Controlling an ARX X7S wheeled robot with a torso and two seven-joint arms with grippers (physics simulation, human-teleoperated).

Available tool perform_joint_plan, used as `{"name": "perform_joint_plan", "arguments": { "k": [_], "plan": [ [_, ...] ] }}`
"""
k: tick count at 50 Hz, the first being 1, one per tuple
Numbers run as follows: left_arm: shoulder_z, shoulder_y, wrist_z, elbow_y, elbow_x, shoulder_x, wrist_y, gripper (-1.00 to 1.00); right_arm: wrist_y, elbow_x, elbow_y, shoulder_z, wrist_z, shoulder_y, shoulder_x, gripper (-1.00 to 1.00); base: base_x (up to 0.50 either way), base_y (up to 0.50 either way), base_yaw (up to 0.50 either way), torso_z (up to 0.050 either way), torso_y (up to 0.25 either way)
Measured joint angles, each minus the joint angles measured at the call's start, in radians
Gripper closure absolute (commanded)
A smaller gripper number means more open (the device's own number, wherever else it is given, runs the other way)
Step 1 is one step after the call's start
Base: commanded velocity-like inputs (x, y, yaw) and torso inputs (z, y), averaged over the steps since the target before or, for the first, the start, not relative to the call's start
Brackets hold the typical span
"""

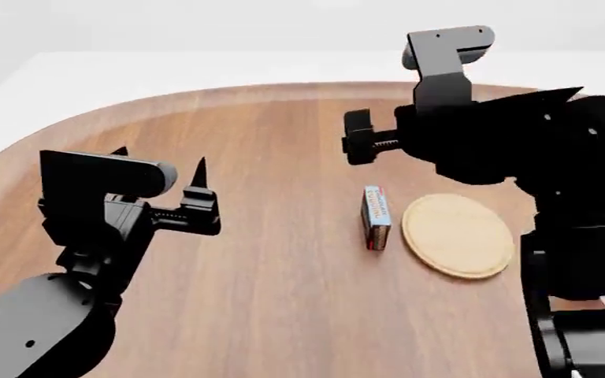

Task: Put the chocolate pudding to the left of the plate.

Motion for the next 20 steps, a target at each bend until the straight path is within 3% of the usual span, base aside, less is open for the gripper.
{"name": "perform_joint_plan", "arguments": {
  "k": [10,20],
  "plan": [
    [-0.041,0.076,-0.010,0.067,-0.006,-0.020,0.034,-1.00,0.099,0.228,-0.382,0.194,0.189,-0.212,0.090,-1.00,0.00,0.00,0.00,0.000,0.250],
    [-0.069,0.178,-0.011,0.124,0.021,-0.035,0.101,-1.00,0.085,0.392,-0.675,0.353,0.288,-0.424,0.175,-1.00,0.00,0.00,0.00,0.000,0.250]
  ]
}}
